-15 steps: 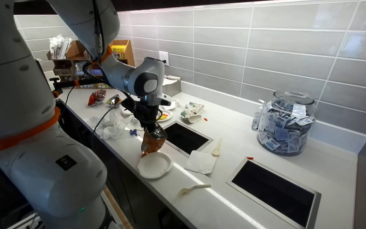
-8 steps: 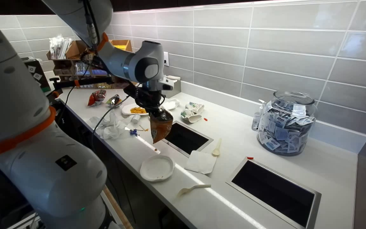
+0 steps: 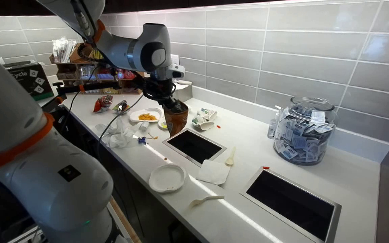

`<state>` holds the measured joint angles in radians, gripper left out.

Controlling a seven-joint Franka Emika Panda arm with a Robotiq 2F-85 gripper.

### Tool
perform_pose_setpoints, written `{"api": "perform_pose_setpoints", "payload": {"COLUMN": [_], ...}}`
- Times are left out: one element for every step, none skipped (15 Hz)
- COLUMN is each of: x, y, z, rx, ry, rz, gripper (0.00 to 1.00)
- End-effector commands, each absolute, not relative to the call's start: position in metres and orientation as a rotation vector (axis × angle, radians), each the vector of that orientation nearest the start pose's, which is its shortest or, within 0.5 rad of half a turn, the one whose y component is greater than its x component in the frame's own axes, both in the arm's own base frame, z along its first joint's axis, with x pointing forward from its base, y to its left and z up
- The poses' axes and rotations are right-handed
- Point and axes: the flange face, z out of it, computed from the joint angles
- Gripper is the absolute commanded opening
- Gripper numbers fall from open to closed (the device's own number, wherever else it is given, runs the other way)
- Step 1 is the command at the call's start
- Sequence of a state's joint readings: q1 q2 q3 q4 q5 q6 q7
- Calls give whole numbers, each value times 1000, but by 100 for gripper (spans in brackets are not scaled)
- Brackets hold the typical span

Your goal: Put the orange packet in the trash chute on the left.

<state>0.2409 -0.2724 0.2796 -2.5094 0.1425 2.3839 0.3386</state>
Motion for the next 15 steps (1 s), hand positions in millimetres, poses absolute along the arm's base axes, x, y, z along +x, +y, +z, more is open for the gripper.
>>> {"api": "perform_pose_setpoints", "payload": {"x": [386, 386, 389, 391, 395, 400, 404, 409, 413, 417, 421, 424, 428, 430, 433], "y": [224, 223, 222, 222, 221, 220, 219, 218, 217, 217, 216, 217, 217, 217, 217], "z": [399, 400, 400, 399, 398, 398, 397, 397, 398, 397, 396, 396, 394, 393, 392], "rx": [-3078, -3077, -3066, -3057, -3052, -3045, -3043, -3042, -3037, -3030, -3026, -3019, -3016, -3014, -3014], "ry": [-100, -102, -103, -95, -89, -86, -77, -69, -65, -61, -55, -54, -53, -52, -51], "rz": [-193, -203, -209, -205, -210, -211, -214, -224, -229, -232, -232, -235, -236, -233, -231], "gripper": [0, 0, 0, 0, 0, 0, 0, 0, 0, 0, 0, 0, 0, 0, 0]}}
